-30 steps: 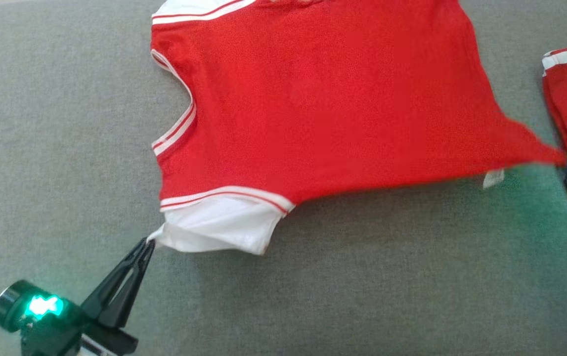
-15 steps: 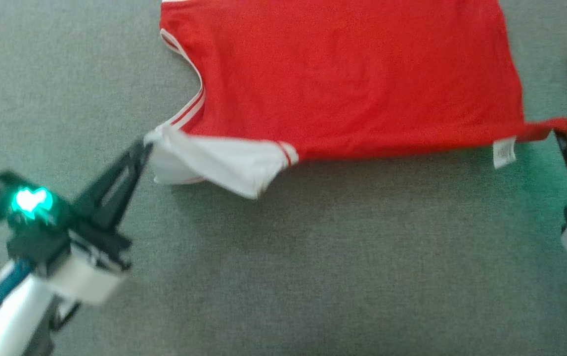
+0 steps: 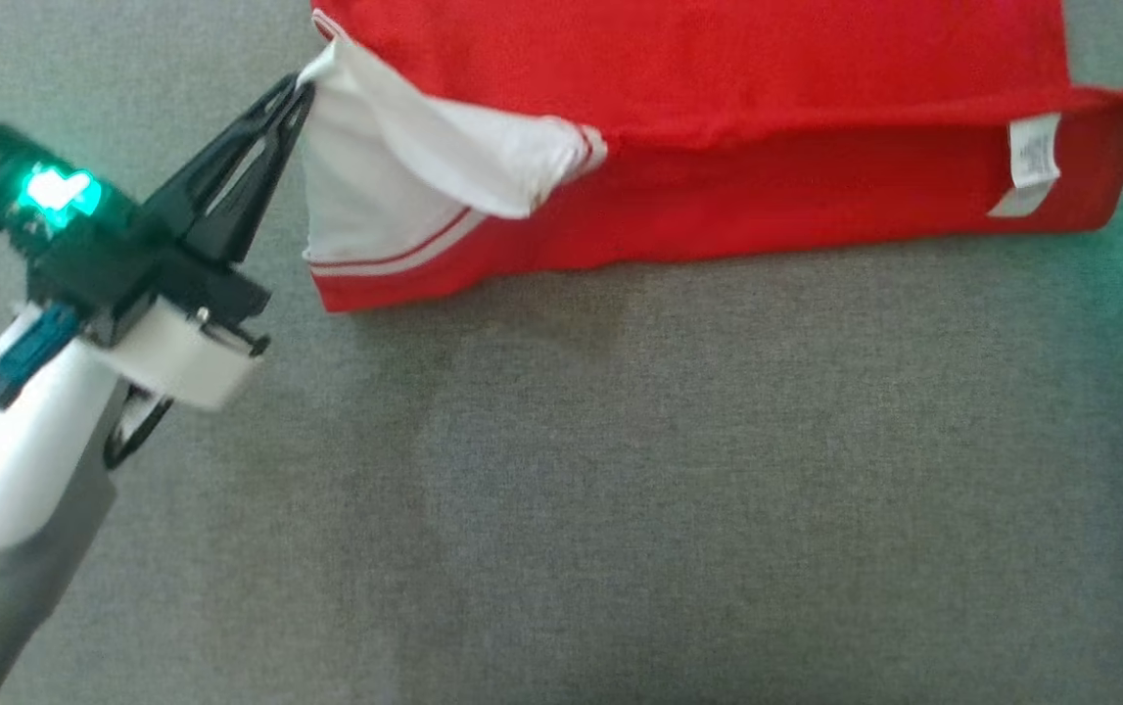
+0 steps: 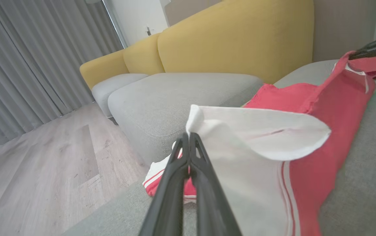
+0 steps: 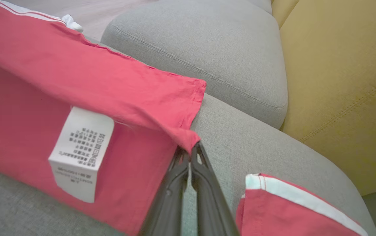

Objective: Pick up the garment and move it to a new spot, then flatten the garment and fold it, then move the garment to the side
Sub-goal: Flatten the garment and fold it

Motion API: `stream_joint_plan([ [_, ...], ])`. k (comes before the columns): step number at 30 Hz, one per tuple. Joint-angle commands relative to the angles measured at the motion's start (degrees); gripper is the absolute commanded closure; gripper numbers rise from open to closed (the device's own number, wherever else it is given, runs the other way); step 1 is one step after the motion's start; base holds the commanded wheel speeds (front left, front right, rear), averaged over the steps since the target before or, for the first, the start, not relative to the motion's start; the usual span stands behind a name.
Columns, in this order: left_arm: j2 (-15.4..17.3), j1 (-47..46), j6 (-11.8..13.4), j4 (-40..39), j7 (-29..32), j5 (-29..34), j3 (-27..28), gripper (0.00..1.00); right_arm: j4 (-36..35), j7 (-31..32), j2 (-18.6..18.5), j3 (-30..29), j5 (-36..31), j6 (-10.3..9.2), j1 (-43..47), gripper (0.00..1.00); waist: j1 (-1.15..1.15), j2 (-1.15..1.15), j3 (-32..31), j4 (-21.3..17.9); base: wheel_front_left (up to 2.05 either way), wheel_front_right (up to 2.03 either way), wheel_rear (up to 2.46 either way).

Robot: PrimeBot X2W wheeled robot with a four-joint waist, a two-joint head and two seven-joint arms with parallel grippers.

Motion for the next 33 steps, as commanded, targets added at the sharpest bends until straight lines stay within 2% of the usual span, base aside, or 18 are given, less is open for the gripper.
stream_joint_plan([
  [1,1.95,-3.14,0.13,-0.57,-0.23,-0.50,1.74,1.00,-0.88,0.40,-1.76,0.63,-0.51,-0.04,-1.02,1.00,-0.01,0.00,0.58,0.04,0.00,0.00,0.00],
  [4,1.50,-6.39,0.12,2.43,-0.22,-1.97,-0.43,1.00,0.88,0.46,-1.43,2.39,-0.80,-0.04,-4.52,1.00,-0.01,0.00,1.66,0.18,0.00,0.00,0.00],
  [5,1.20,-7.30,0.12,3.71,-0.06,-2.97,-0.99,0.93,1.57,0.60,-1.27,2.93,-0.84,-0.04,-5.56,1.00,-0.01,0.00,2.02,0.25,0.00,0.00,0.00],
  [7,0.40,-9.33,0.11,5.97,-0.01,-4.87,-1.92,0.56,3.11,1.03,-1.30,3.98,-1.18,-0.04,-7.35,1.00,-0.01,0.00,2.77,0.63,0.00,0.00,0.00],
  [8,-0.18,-10.28,0.11,7.26,-0.02,-5.75,-2.12,0.15,3.98,1.22,-1.26,4.47,-1.02,-0.04,-8.02,0.75,-0.01,0.00,3.06,0.92,0.00,0.00,0.00],
  [9,-0.83,-11.05,0.11,8.61,-0.03,-6.55,-2.22,0.00,4.81,1.22,-1.09,4.81,-0.81,-0.04,-8.67,0.12,-0.01,0.00,3.28,1.15,0.00,0.00,0.00],
  [10,-1.50,-11.61,0.11,9.86,-0.05,-7.25,-2.35,0.00,5.48,0.66,-0.84,4.85,-0.75,-0.04,-9.35,0.00,-0.01,0.00,3.43,1.36,0.00,0.00,0.00],
  [12,-2.74,-11.94,0.13,12.07,-0.10,-8.17,-2.21,0.00,6.86,-0.76,-0.31,4.88,-0.78,-0.04,-10.27,0.00,-0.01,0.00,3.51,1.67,0.00,0.00,0.00],
  [14,-4.10,-11.02,1.28,13.42,-0.16,-9.65,-0.57,0.00,7.98,-2.73,0.41,4.14,-1.20,-0.04,-10.83,0.00,-0.01,0.00,3.35,1.77,0.00,0.00,0.00],
  [19,-8.43,-2.39,7.54,9.65,-0.21,-12.49,7.88,0.00,10.19,-6.22,3.17,1.22,-3.17,-0.04,-9.96,0.00,-0.01,0.00,2.02,1.68,0.00,0.00,0.00],
  [22,-11.93,5.17,9.71,6.30,-0.21,-13.08,12.37,0.00,10.88,-8.36,5.18,-0.29,-4.30,-0.04,-9.00,0.00,-0.01,0.00,0.95,1.33,0.00,0.00,0.00],
  [28,-18.44,17.77,7.88,4.52,-0.22,-13.11,15.06,0.00,12.42,-10.42,8.72,-1.67,-5.92,-0.04,-6.69,0.00,-0.01,0.00,-0.73,0.41,0.00,0.00,0.00],
  [33,-20.41,19.55,6.59,8.89,-0.12,-13.31,13.90,0.00,13.75,-11.21,9.37,-1.78,-5.95,-0.04,-6.08,0.00,-0.01,0.00,-1.25,-0.03,0.00,0.00,0.00],
])
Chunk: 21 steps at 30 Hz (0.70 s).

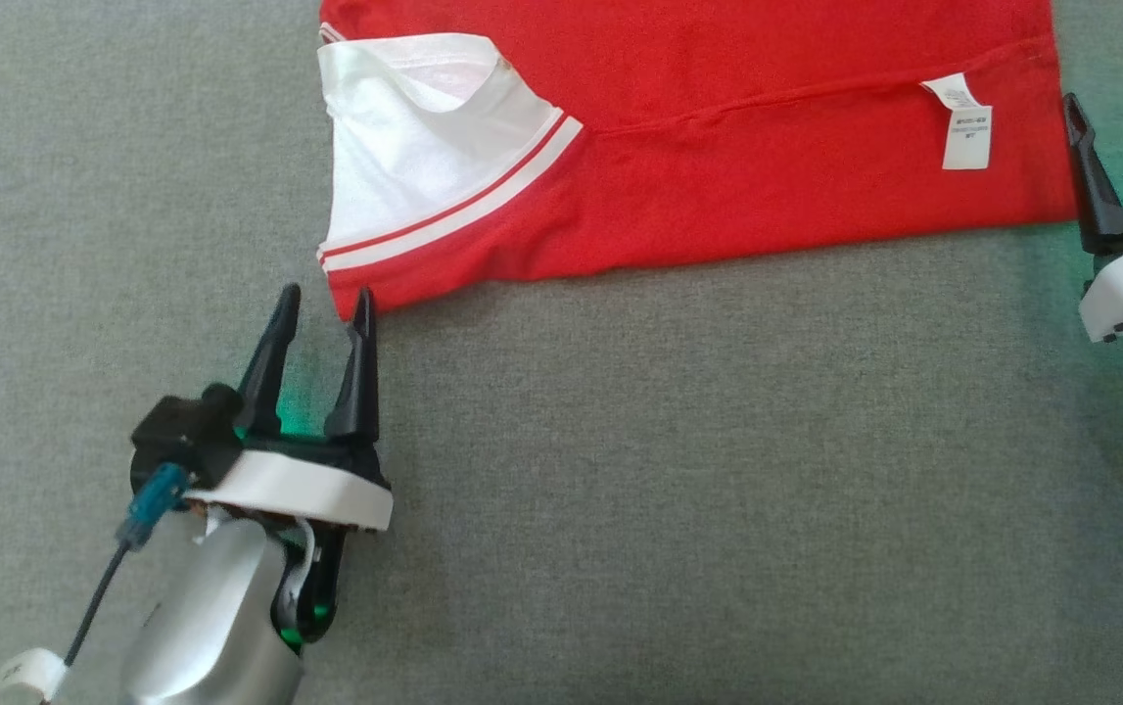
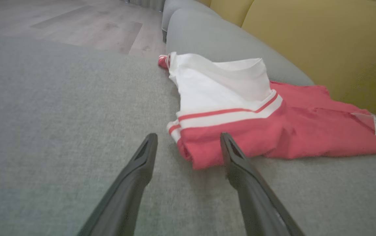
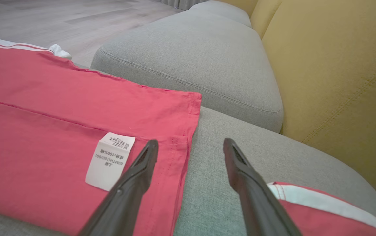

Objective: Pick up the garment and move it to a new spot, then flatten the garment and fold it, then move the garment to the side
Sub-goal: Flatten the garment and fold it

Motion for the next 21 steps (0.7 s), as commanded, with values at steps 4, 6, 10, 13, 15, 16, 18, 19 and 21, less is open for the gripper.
stream_joint_plan([
  [4,0.15,-0.76,0.03,2.78,1.08,-0.53,1.32,0.00,-0.78,-0.91,-0.27,0.29,-0.20,-0.04,0.73,0.00,0.01,0.00,-0.21,-0.39,0.00,0.00,0.00],
  [6,-0.11,-1.09,0.70,4.60,1.75,-0.72,1.38,0.00,-0.63,-0.94,-0.20,0.41,-0.21,-0.04,0.72,0.00,0.01,0.00,-0.20,-0.54,0.00,0.00,0.00],
  [10,-0.59,-2.07,0.97,6.77,1.72,-0.91,1.42,0.00,0.00,-0.96,-0.22,1.04,0.14,-0.04,0.68,0.00,0.01,0.00,-0.10,-0.57,0.00,0.00,0.00],
  [13,-0.97,-2.73,0.35,7.43,1.23,-0.93,1.33,0.00,0.52,-1.04,-0.30,1.29,0.44,-0.04,0.76,0.00,0.01,0.00,-0.10,-0.41,0.00,0.00,0.00],
  [15,-1.20,-3.07,-0.28,7.94,1.08,-0.95,1.02,0.53,0.89,-1.04,-0.47,1.43,0.64,-0.04,0.85,0.00,0.01,0.00,-0.11,-0.21,0.00,0.00,0.00],
  [16,-1.27,-3.24,-0.74,8.25,1.09,-0.99,0.75,0.72,1.07,-0.93,-0.54,1.60,0.85,-0.04,0.89,0.00,0.01,0.00,-0.11,-0.11,0.00,0.00,0.00],
  [18,-1.30,-3.54,-2.22,8.85,1.67,-1.08,-0.27,1.00,1.33,-0.82,-0.71,1.84,1.28,-0.04,0.87,0.00,0.01,0.00,-0.09,0.10,0.00,0.00,0.00],
  [19,-1.23,-3.74,-2.82,9.08,1.92,-0.99,-0.84,1.00,1.52,-0.61,-0.74,2.05,1.63,-0.04,0.84,0.00,0.01,0.00,-0.10,0.24,0.00,0.00,0.00],
  [21,-1.15,-4.09,-4.02,9.41,2.61,-1.13,-1.96,1.00,2.28,0.07,-0.85,2.31,2.68,-0.04,0.63,0.00,0.01,0.00,-0.12,0.63,0.00,0.00,0.00],
])
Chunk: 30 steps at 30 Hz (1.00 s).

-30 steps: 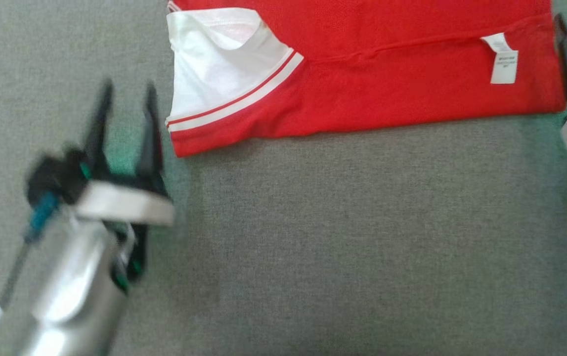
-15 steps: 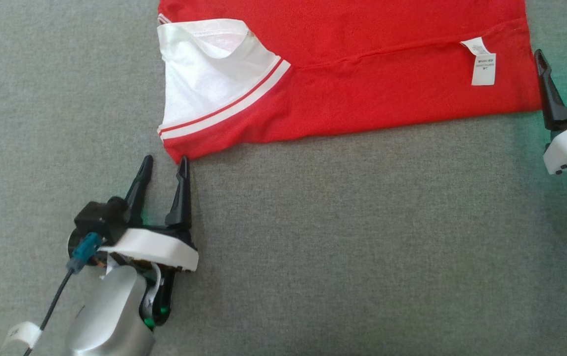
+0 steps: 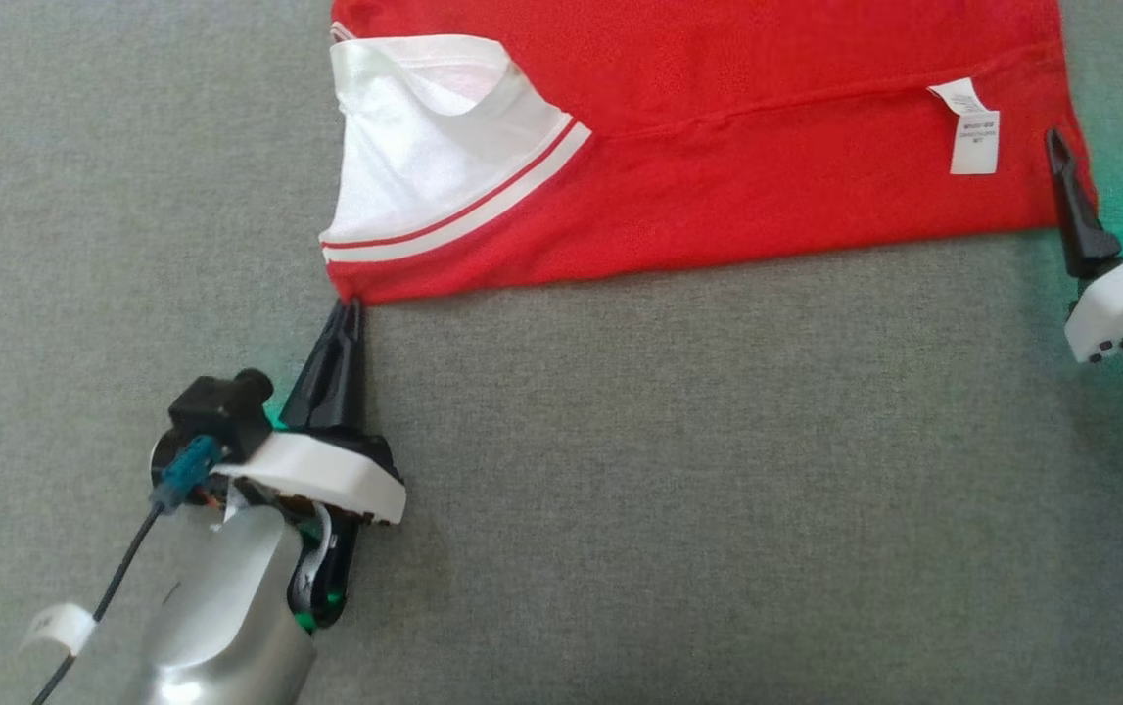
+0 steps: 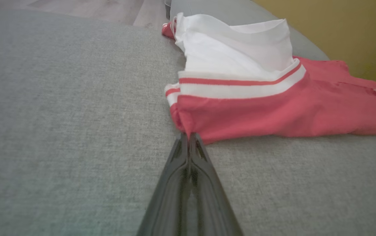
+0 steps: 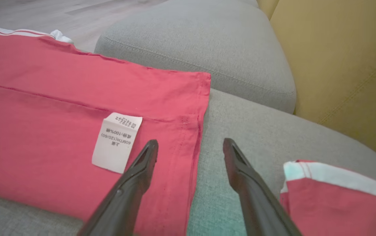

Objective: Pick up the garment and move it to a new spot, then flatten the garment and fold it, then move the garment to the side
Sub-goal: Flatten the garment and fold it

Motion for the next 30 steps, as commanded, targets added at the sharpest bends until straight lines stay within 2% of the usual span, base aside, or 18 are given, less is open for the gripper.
stream_joint_plan([
  [1,0.92,-0.49,-0.82,0.24,0.56,-0.35,0.27,1.00,-0.73,0.56,-1.08,0.64,1.03,-0.04,0.53,0.00,0.00,0.00,-0.08,0.37,0.00,0.00,0.00],
  [6,2.15,-1.35,-1.53,-0.46,-0.39,0.02,0.09,1.00,2.65,3.27,0.43,-0.70,5.59,-0.04,0.69,0.00,0.00,0.00,-0.98,1.46,0.00,0.00,0.00],
  [11,3.93,-0.98,-0.99,-2.13,-1.14,0.63,1.02,1.00,5.21,7.13,1.71,-0.14,11.24,-0.04,2.01,0.00,0.00,0.00,-1.82,2.08,0.00,0.00,0.00],
  [12,4.23,-0.82,-0.93,-2.48,-1.22,0.66,1.17,1.00,5.48,8.20,1.95,0.34,12.59,-0.04,2.35,0.04,0.00,0.00,-1.95,2.13,0.00,0.00,0.00],
  [13,4.52,-0.66,-0.80,-2.82,-1.29,0.72,1.31,1.00,5.57,9.06,2.12,0.69,13.91,-0.04,2.64,0.32,0.00,0.00,-2.05,2.13,0.00,0.00,0.00],
  [15,4.94,-0.28,-0.58,-3.36,-1.37,0.84,1.41,1.00,5.46,10.47,2.20,1.43,16.24,-0.04,3.21,1.00,0.00,0.00,-2.26,2.08,0.00,0.00,0.00],
  [26,8.07,6.18,0.55,-7.22,-1.18,0.54,1.53,1.00,1.41,9.13,-1.33,3.22,21.12,-0.04,9.08,1.00,0.00,0.00,-5.78,-0.06,0.00,0.00,0.00],
  [30,10.07,11.37,2.18,-11.81,-0.23,0.28,1.71,1.00,-0.98,8.33,-3.82,4.63,22.79,-0.04,12.60,1.00,0.00,0.00,-7.45,-0.92,0.00,0.00,0.00],
])
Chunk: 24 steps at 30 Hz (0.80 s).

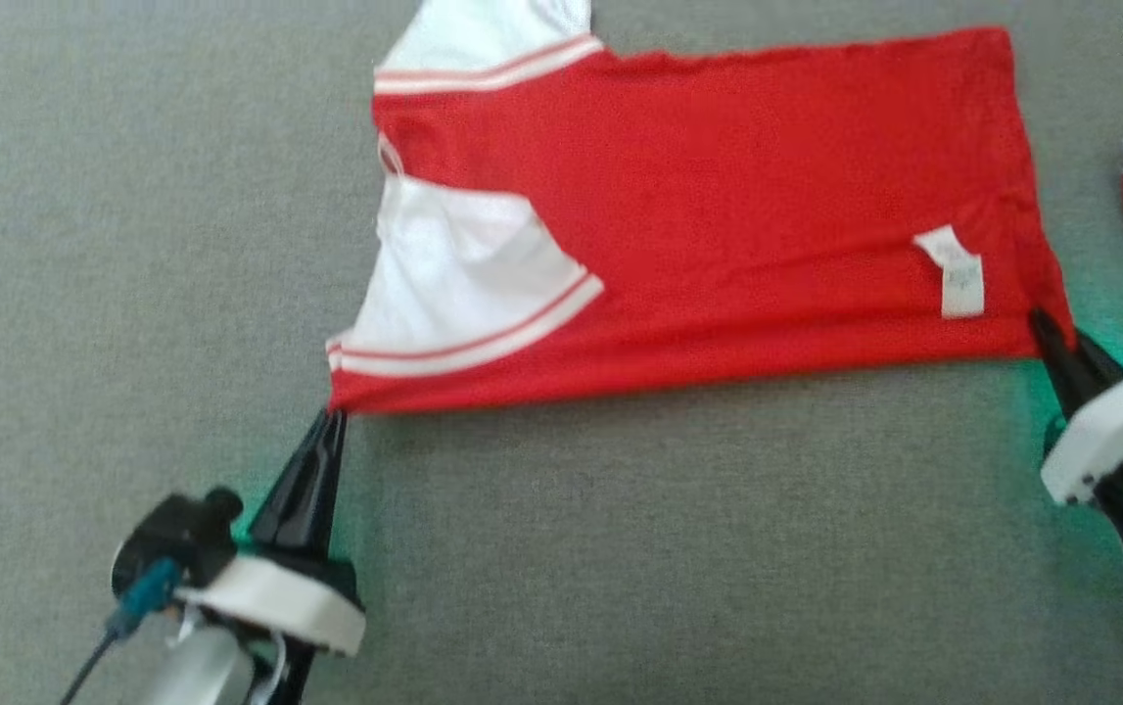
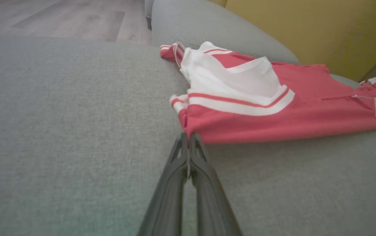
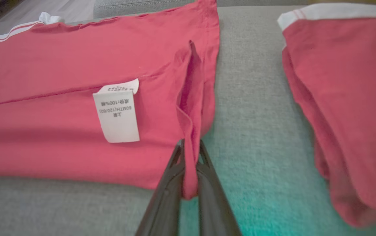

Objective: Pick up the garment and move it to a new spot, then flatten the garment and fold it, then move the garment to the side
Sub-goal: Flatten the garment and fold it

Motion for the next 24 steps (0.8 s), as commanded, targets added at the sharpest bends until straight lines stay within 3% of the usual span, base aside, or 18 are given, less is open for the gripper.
stream_joint_plan([
  [1,2.71,1.45,1.23,-3.08,0.23,-0.45,2.68,1.00,-1.85,-0.89,-3.18,0.42,0.85,-0.04,2.27,1.00,0.00,0.00,-1.07,-0.65,0.00,0.00,0.00],
  [8,4.82,10.75,4.79,-12.79,4.04,-1.80,2.44,1.00,-7.35,-1.41,-6.49,0.22,2.81,-0.04,10.02,1.00,0.00,0.00,-1.70,-1.75,0.00,0.00,0.00],
  [15,6.02,16.20,6.97,-18.63,6.42,-2.49,1.86,1.00,-13.27,-0.87,-6.51,-3.96,1.97,-0.04,17.40,1.00,0.00,0.00,-1.89,-2.25,0.00,0.00,0.00],
  [16,6.15,16.45,7.20,-19.18,6.62,-2.53,1.89,1.00,-14.06,-0.49,-6.18,-4.49,1.79,-0.04,18.00,0.75,0.00,0.00,-1.78,-2.37,0.00,0.00,0.00],
  [17,6.25,16.48,7.41,-19.58,6.82,-2.59,1.99,1.00,-14.80,-0.04,-5.84,-4.93,1.69,-0.04,18.49,0.03,0.00,0.00,-1.64,-2.47,0.00,0.00,0.00],
  [18,6.39,16.35,7.55,-19.85,7.05,-2.57,2.05,0.94,-15.50,0.32,-5.56,-5.33,1.46,-0.04,18.84,0.00,0.00,0.00,-1.50,-2.57,0.00,0.00,0.00],
  [19,6.66,16.04,7.71,-20.09,7.27,-2.32,2.08,0.04,-16.46,0.37,-5.26,-5.47,1.22,-0.04,19.01,0.00,0.00,0.00,-1.33,-2.70,0.00,0.00,0.00],
  [20,6.86,15.57,7.85,-20.44,7.34,-2.08,2.21,0.00,-17.37,0.46,-4.88,-5.71,1.23,-0.04,19.10,0.00,0.00,0.00,-1.15,-2.85,0.00,0.00,0.00],
  [24,8.04,12.13,8.00,-22.84,8.27,-0.94,2.82,0.00,-21.60,-0.21,-4.51,-6.98,0.62,-0.04,18.80,0.00,0.00,0.00,-0.08,-3.56,0.00,0.00,0.00],
])
